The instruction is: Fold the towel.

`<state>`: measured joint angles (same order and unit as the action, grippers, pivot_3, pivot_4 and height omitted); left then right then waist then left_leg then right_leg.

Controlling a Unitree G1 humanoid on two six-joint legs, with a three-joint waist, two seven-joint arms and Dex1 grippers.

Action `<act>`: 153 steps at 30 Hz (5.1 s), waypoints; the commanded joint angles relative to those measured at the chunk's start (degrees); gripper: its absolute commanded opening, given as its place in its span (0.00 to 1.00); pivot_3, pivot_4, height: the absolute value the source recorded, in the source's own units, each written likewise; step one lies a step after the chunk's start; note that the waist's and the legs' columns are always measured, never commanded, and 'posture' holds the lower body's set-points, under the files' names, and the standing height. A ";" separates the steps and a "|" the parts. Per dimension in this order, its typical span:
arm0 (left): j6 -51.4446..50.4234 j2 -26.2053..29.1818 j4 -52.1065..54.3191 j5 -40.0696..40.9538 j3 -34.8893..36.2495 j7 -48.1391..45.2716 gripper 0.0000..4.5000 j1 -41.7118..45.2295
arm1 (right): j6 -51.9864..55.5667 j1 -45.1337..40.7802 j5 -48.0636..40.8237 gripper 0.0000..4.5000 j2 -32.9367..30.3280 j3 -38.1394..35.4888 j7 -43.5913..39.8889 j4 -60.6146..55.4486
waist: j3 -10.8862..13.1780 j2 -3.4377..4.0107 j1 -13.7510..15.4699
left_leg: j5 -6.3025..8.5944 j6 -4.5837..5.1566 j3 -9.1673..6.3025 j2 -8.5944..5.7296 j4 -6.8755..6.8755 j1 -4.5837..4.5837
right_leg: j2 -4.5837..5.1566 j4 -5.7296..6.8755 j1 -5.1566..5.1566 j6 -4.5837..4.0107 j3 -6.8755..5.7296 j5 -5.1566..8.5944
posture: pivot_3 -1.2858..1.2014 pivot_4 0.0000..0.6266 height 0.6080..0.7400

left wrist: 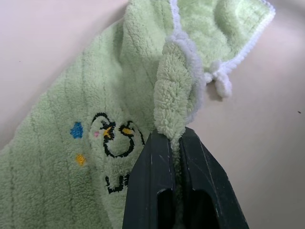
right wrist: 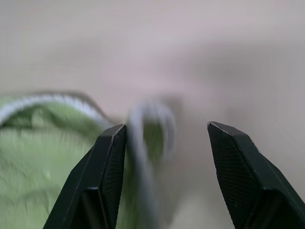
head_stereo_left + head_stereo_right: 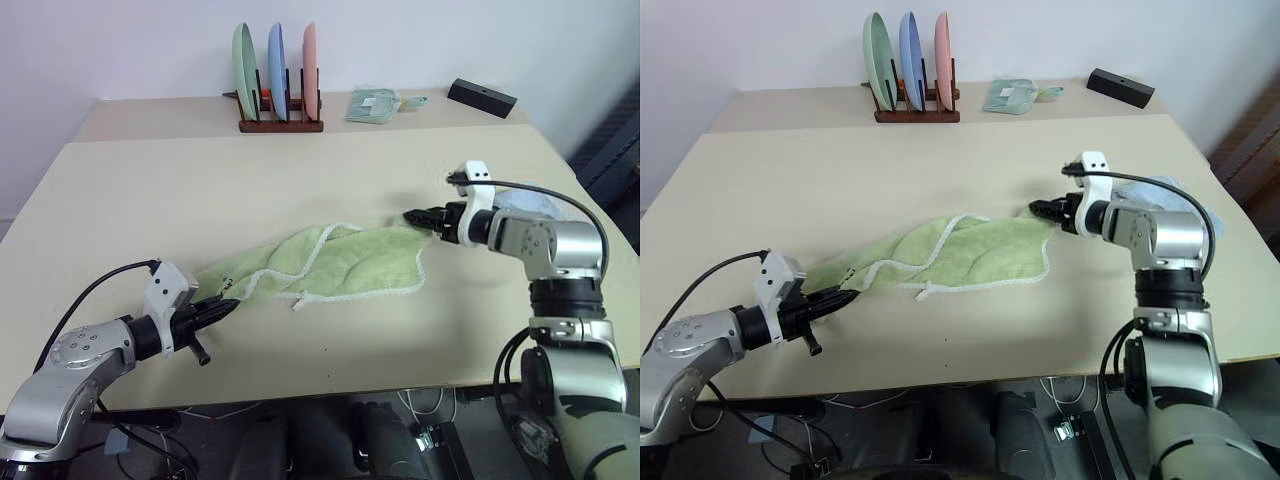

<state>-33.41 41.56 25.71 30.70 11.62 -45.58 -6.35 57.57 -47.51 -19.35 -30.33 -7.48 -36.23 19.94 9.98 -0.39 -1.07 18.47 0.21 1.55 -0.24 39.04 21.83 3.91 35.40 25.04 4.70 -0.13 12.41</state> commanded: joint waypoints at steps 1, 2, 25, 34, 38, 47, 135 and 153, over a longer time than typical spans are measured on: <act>0.66 0.01 0.51 0.01 -0.98 -0.38 0.00 1.51 | -3.34 -4.39 0.92 0.60 0.77 1.78 -0.85 4.03 | 0.00 0.00 0.02 | 0.00 0.00 0.00 0.00 0.00 0.00 | -0.01 0.00 0.00 0.01 0.00 0.00 | 0.52 0.24 1.00; 0.74 -0.07 0.29 -0.06 -1.17 -0.39 0.00 1.88 | -4.04 -5.73 1.30 0.60 1.08 2.39 -0.91 5.75 | 0.00 0.00 0.06 | 0.00 0.00 0.00 0.00 0.01 0.01 | -0.02 0.00 0.00 0.02 0.00 -0.01 | 0.52 0.24 1.00; 0.69 1.22 0.39 0.42 0.59 -1.13 0.00 1.06 | -15.99 12.53 11.15 0.01 -10.52 11.39 -8.86 -6.95 | -0.05 -0.07 0.45 | 0.01 0.02 -0.07 0.00 0.15 0.21 | -0.08 -0.02 0.07 0.04 -0.03 -0.02 | 0.52 0.24 1.00; 1.34 1.23 -0.92 -0.31 0.15 -1.66 0.00 2.31 | -21.20 15.82 9.59 0.32 -11.28 10.23 -11.63 -14.62 | -0.05 -0.06 0.38 | 0.01 0.02 -0.04 0.03 0.14 0.22 | -0.22 0.00 0.12 0.05 -0.06 -0.03 | 0.52 0.24 1.00; 1.40 1.07 -0.90 -0.37 0.15 -1.76 0.00 2.32 | -16.17 16.72 7.95 0.75 -12.04 9.49 -12.12 -17.68 | -0.05 -0.06 0.41 | 0.00 0.02 -0.04 0.03 0.15 0.23 | -0.22 0.00 0.13 0.05 -0.06 -0.03 | 0.52 0.24 1.00; 1.67 0.68 -0.95 -0.59 -0.42 -1.69 0.00 2.38 | -10.13 15.00 9.42 0.75 -13.02 8.32 -8.21 -11.36 | -0.05 -0.06 0.43 | 0.00 0.02 -0.04 0.02 0.15 0.23 | -0.22 0.00 0.12 0.05 -0.05 -0.02 | 0.52 0.24 1.00; 1.35 4.39 -5.86 4.19 4.71 -5.53 0.86 3.00 | -49.14 19.82 11.59 0.00 -17.75 10.37 -25.70 -18.50 | -0.01 -0.11 0.36 | -0.25 0.10 0.23 0.07 0.19 0.10 | -0.17 -0.01 0.15 0.08 -0.09 -0.49 | 0.52 0.24 1.00; -7.69 -1.23 2.29 -22.96 -17.43 18.42 0.86 9.48 | -51.07 20.31 12.07 0.00 -16.88 11.02 -25.88 -15.29 | -0.01 -0.11 0.46 | -0.23 0.13 0.23 0.06 0.14 -0.29 | -0.25 -0.10 -0.25 0.09 -0.08 -0.48 | 0.52 0.24 1.00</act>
<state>-39.27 40.39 27.10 9.39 -5.17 -28.22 3.79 7.29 -26.86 -7.36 -47.25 4.01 -62.15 4.97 9.97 -0.50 -0.61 18.24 0.34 1.78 -0.17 39.17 21.49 3.65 35.29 24.75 4.79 -0.22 11.93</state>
